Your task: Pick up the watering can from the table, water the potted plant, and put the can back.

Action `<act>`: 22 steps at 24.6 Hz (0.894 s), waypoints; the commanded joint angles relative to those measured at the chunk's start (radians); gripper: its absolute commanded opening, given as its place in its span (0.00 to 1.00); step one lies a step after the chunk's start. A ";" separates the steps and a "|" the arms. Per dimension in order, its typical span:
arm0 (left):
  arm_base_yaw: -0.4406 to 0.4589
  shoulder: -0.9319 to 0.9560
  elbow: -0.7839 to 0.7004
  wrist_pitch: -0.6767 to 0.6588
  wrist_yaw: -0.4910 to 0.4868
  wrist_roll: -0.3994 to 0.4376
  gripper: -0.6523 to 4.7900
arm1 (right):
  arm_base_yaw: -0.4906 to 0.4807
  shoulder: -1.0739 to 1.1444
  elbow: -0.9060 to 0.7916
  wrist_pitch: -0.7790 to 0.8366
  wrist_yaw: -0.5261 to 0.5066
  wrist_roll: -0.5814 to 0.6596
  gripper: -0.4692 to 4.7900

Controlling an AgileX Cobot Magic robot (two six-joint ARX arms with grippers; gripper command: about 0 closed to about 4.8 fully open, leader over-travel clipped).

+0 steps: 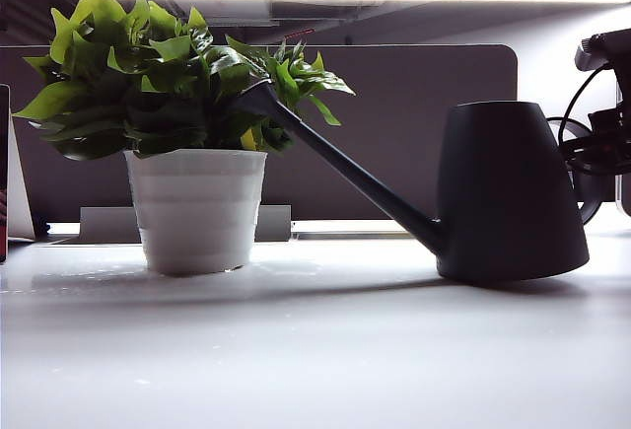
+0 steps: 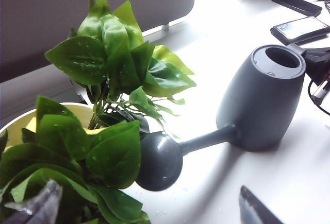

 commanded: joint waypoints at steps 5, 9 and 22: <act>0.001 -0.003 0.002 -0.022 0.004 0.004 1.00 | 0.006 0.040 0.015 0.079 -0.017 0.139 0.08; 0.001 -0.003 0.002 -0.022 0.004 0.004 1.00 | 0.007 0.089 0.016 0.111 -0.017 0.139 0.08; 0.001 -0.003 0.002 -0.021 0.004 0.004 1.00 | 0.006 0.082 0.018 0.100 -0.043 0.139 0.59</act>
